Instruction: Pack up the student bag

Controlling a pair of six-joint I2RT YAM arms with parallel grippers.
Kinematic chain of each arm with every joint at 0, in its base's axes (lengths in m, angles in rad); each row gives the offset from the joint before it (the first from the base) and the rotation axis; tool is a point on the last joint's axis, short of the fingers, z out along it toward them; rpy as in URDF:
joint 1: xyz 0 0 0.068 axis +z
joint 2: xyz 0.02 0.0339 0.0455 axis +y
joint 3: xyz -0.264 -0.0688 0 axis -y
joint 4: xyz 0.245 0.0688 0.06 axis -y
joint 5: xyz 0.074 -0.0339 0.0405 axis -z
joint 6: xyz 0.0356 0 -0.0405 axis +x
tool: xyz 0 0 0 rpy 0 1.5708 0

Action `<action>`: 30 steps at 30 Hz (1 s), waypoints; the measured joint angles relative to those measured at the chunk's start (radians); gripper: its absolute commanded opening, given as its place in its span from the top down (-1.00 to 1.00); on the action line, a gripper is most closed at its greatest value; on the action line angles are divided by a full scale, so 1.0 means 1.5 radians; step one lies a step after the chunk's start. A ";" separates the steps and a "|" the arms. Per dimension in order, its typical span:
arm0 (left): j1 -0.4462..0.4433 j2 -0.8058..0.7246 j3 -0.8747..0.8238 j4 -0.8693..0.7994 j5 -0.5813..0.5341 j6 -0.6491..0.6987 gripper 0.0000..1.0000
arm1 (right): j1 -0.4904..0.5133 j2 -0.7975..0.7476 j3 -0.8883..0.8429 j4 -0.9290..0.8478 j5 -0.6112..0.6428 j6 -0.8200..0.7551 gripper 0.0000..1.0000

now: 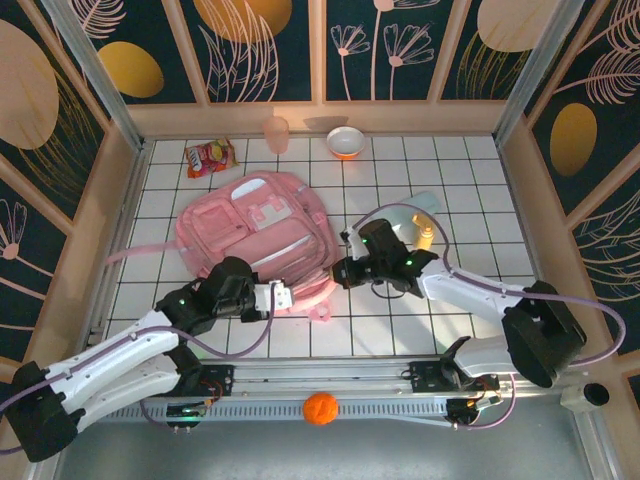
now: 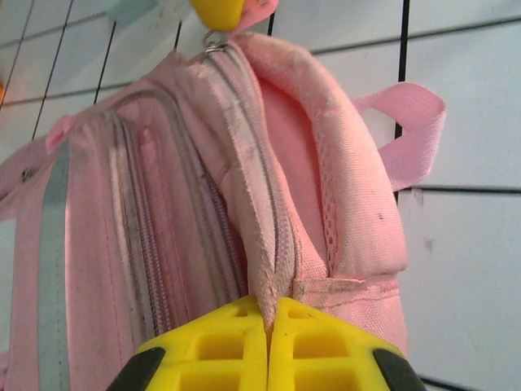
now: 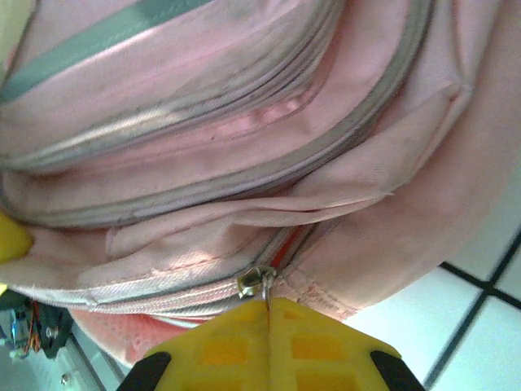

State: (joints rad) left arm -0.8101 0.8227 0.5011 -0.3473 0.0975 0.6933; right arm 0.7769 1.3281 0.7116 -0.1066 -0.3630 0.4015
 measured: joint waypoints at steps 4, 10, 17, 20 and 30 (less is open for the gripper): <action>0.005 0.010 0.022 -0.026 0.014 -0.071 -0.27 | 0.056 0.020 0.002 0.004 0.012 0.011 1.00; -0.019 0.080 0.045 0.032 0.034 -0.203 -0.51 | 0.103 0.038 0.014 0.014 0.021 0.033 1.00; -0.033 0.210 0.045 0.117 0.020 -0.244 -0.51 | 0.108 0.045 0.015 0.017 0.021 0.039 1.00; -0.034 0.251 0.045 0.136 0.016 -0.241 0.17 | 0.108 0.046 0.015 0.017 0.025 0.041 1.00; -0.039 0.176 -0.026 0.187 0.032 -0.250 1.00 | 0.115 0.070 0.015 0.045 0.031 0.041 0.76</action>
State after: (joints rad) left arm -0.8684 1.0863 0.4618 -0.0666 0.1455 0.3187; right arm 0.9497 1.4334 0.7341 -0.0387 -0.3161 0.4633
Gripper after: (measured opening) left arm 0.059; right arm 0.066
